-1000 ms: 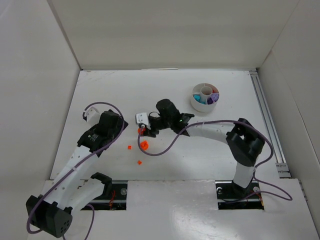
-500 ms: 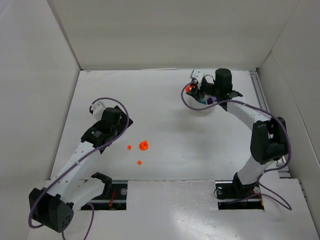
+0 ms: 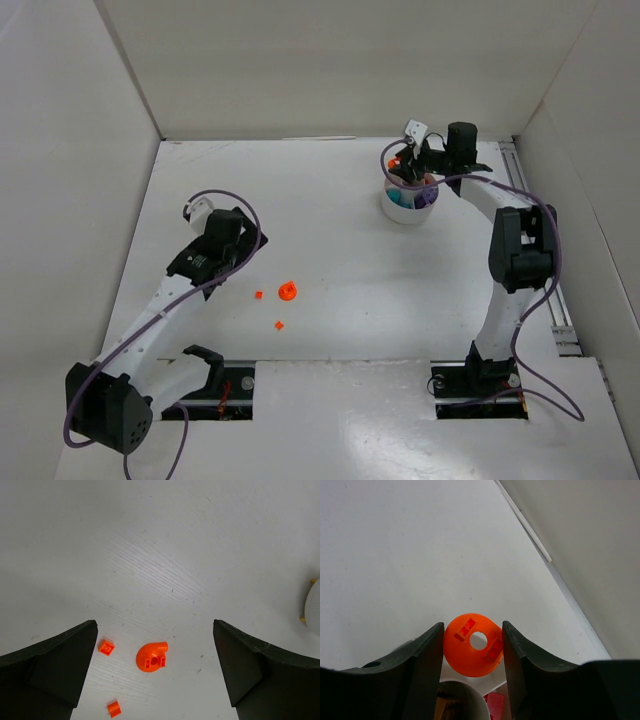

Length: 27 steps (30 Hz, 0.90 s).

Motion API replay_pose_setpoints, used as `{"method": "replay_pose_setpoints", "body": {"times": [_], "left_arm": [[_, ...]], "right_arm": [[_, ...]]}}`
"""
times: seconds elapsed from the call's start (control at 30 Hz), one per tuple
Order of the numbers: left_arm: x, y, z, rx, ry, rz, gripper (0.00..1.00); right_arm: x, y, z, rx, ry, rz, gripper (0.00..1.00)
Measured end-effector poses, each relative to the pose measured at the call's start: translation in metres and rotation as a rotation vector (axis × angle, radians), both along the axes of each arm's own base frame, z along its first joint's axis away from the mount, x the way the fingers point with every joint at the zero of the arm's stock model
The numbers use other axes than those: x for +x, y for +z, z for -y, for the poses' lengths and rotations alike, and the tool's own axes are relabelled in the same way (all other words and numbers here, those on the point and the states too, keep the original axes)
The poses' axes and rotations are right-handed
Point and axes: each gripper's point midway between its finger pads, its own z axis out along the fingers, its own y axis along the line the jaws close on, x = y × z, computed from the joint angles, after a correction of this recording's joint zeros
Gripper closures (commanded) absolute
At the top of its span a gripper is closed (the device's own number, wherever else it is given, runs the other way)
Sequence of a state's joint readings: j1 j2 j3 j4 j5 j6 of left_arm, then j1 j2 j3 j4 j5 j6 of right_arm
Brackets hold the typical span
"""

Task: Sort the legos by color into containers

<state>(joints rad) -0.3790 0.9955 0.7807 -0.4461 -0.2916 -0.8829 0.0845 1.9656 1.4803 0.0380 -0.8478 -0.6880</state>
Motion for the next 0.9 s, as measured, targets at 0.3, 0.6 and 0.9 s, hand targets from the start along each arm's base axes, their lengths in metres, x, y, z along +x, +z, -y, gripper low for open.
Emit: {"method": "replay_pose_setpoints", "body": {"times": [0.3, 0.6, 0.9], "left_arm": [[0.009, -0.009, -0.006, -0.015, 0.005, -0.026, 0.0], [0.012, -0.015, -0.009, -0.019, 0.003, -0.042, 0.0], [0.013, -0.023, -0.015, -0.027, -0.003, -0.053, 0.0]], "right_arm": [[0.002, -0.015, 0.007, -0.034, 0.012, -0.043, 0.63], [0.025, 0.015, 0.043, -0.321, -0.156, -0.027, 0.63], [0.004, 0.022, 0.036, -0.513, -0.198, -0.122, 0.63]]}}
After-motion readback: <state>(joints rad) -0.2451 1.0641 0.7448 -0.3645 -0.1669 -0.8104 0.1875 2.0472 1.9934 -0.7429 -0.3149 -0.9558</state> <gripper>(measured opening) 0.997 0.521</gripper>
